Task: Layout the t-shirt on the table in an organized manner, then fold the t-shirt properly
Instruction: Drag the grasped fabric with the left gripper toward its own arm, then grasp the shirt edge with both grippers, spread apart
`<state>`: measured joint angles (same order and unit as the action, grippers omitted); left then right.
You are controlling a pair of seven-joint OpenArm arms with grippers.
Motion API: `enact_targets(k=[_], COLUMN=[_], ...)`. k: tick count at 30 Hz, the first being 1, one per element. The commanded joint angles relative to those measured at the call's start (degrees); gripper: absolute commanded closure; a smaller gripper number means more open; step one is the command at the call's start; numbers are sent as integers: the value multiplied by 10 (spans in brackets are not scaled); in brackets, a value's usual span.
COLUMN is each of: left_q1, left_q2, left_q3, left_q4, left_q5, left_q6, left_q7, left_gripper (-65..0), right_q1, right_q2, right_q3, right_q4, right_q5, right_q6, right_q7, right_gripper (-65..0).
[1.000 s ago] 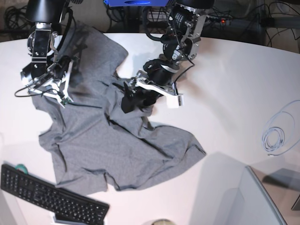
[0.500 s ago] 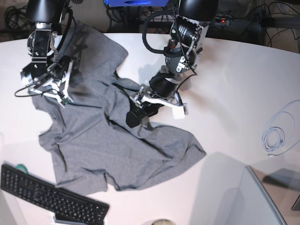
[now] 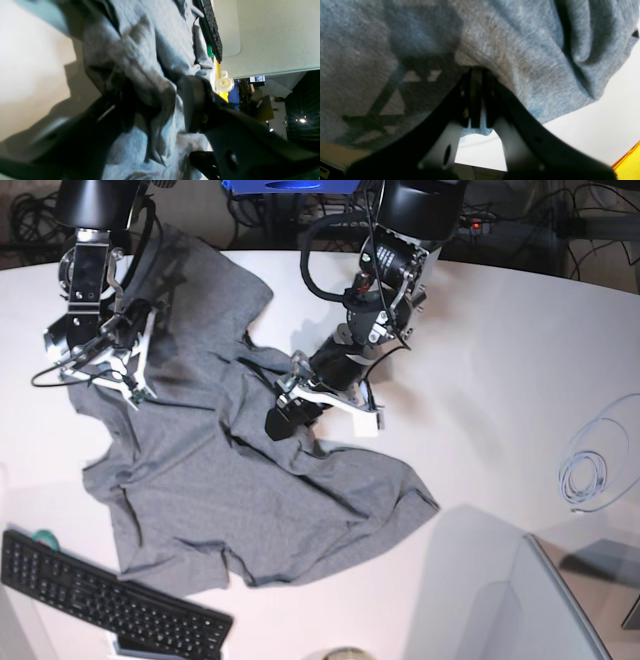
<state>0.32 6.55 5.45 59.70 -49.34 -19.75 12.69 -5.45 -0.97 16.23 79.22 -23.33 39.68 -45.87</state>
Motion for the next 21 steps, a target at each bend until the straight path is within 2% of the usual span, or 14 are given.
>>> enact_targets(k=[1,3,4,5,8,9,11,12,15,18,20,21], left_q1=[-5,0,10,17,43,50,61,62,73,85,92,97], left_q2=[6,4,4,4,-20,-28,-41,-50,-69,-82,-85,-91], left_q3=[1,1,1,1,1,1,1,1,1,0,0,0], left_q4=[18,38,51,65,107,118,130,133,145,155,164,169], left_q5=[-4,-4,-4,-4,-2,-2,-2,-2,-3,-3,-3,-3], left_q6=[-11,-10,-9,-8,-7,-7,-7,-7,-7,-7,-7,-7], left_q7=[-4,-3,-3,-3,-3,-3,-3,-3,-3,-3,-3,-3], left_gripper=[-235,-112,-30,0,0,0,0,0,0,0,0,0], right_q1=[-11,-14,-15,-20,-33,-35,-37,-38,-62,-91,-110,-118], right_q2=[-4,-4,-6,-7,-33,-45,-48,-48,-29,6,31,43], right_q3=[0,2,3,5,62,89,140,160,203,223,223,223], right_q4=[-21,-10,-1,13,72,93,116,121,123,119,118,118], right_q5=[-1,0,1,1,9,25,63,88,185,306,389,426], right_q6=[3,3,3,3,3,3,3,3,3,3,3,3], right_q7=[-6,-5,-5,-5,11,19,18,18,17,17,18,18], right_gripper=[-24,-24,-24,-26,-30,-30,-54,-92,-260,-425,-489,-489])
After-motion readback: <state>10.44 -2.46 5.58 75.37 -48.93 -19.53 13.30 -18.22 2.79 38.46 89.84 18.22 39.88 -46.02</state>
